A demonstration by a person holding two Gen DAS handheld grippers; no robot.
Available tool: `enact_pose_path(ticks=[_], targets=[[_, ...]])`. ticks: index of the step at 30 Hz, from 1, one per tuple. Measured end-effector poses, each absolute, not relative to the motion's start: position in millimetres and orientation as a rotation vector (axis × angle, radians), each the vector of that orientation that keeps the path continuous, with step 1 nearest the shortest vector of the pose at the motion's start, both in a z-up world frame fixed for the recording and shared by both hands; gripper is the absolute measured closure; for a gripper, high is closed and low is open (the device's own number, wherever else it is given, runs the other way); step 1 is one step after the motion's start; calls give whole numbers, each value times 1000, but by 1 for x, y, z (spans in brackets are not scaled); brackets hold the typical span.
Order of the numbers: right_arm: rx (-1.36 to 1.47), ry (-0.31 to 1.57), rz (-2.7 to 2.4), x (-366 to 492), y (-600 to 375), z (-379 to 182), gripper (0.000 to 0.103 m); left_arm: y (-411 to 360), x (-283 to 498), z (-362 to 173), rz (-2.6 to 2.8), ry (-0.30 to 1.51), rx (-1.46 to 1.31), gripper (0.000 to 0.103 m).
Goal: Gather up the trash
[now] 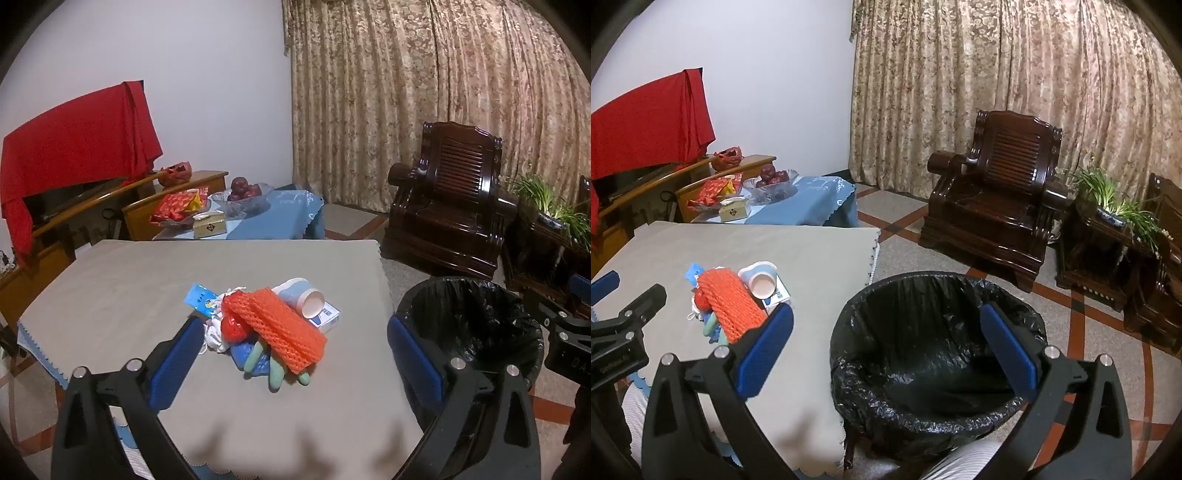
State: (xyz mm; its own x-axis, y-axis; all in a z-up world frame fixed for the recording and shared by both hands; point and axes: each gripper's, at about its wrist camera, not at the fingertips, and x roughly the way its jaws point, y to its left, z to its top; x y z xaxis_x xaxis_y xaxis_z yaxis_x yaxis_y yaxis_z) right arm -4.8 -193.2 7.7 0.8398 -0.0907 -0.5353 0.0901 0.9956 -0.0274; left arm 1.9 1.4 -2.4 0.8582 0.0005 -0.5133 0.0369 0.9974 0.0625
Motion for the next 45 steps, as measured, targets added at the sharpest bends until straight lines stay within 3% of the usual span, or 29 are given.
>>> enact_pose_path(ticks=[45], targets=[[6, 573, -98, -3, -191, 4, 5, -6, -1, 1, -28, 531, 83, 6]])
